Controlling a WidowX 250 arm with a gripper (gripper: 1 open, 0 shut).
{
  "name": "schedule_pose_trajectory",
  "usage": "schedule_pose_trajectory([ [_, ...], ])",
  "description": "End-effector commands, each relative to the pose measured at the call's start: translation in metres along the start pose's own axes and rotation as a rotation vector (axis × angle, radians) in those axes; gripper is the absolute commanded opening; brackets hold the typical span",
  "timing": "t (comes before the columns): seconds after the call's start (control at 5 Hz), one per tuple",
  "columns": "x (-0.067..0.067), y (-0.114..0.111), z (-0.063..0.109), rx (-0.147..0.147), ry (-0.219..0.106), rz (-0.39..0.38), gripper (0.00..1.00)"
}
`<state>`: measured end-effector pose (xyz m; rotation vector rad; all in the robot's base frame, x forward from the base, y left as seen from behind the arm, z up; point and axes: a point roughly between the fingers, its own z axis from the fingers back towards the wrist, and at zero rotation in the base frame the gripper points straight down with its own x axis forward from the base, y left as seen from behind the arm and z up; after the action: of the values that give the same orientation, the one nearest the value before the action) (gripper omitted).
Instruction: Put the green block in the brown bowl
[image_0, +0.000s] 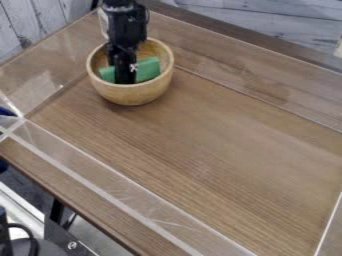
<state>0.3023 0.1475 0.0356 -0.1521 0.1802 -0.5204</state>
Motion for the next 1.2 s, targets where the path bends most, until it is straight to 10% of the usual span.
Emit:
schedule_pose_trajectory([
  [0.0,-0.001,0.007,0.027,0.064,-0.05,0.015,0.0],
  [1.0,-0.012,0.014,0.047,0.063,-0.053,-0.027,0.0],
])
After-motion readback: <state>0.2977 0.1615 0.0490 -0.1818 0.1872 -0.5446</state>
